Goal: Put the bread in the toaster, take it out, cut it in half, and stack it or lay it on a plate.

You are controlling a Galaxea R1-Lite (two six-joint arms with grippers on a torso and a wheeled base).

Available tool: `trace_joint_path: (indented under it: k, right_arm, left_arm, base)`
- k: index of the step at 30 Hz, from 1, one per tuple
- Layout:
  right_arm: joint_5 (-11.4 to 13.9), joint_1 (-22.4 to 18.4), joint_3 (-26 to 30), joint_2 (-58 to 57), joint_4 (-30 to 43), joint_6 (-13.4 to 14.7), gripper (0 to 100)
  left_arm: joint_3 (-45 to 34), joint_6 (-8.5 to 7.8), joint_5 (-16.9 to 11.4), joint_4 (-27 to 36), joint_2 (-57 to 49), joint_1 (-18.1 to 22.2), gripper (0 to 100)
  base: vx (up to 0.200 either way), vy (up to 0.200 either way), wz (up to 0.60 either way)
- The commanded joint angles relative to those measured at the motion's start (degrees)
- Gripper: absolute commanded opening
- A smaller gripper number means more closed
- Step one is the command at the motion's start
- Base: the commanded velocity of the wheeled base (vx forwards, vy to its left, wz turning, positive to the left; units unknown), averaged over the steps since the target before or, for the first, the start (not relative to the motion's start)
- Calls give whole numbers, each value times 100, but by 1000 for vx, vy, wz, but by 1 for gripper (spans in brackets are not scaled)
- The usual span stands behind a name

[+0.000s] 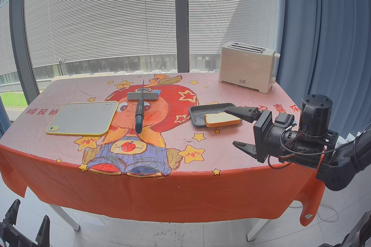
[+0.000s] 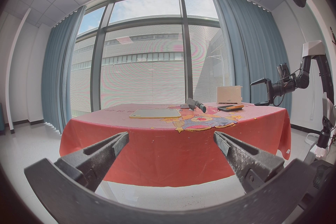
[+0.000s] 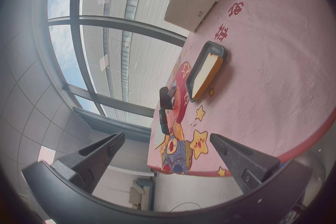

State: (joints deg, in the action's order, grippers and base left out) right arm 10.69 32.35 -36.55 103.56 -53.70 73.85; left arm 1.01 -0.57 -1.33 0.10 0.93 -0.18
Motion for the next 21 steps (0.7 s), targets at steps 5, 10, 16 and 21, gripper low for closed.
trace_joint_path:
  k: [5,10,16,21]
  right_arm:
    - [-6,-361,-661,736,0,279,100]
    - [12,-484,-933,991,9,543,100]
    - [30,-564,-1135,1298,-35,639,100]
    - [3,-572,-1311,1413,9,833,100]
  left_arm:
    - [-101,5,1,-1,-93,1,100]
    - [-101,-13,1,-1,-93,1,100]
    - [-101,-13,1,-1,-93,1,100]
    - [-101,-22,10,-1,-93,1,100]
  base:
    - [0,0,0]
    - [0,0,0]
    - [0,0,0]
    - [0,0,0]
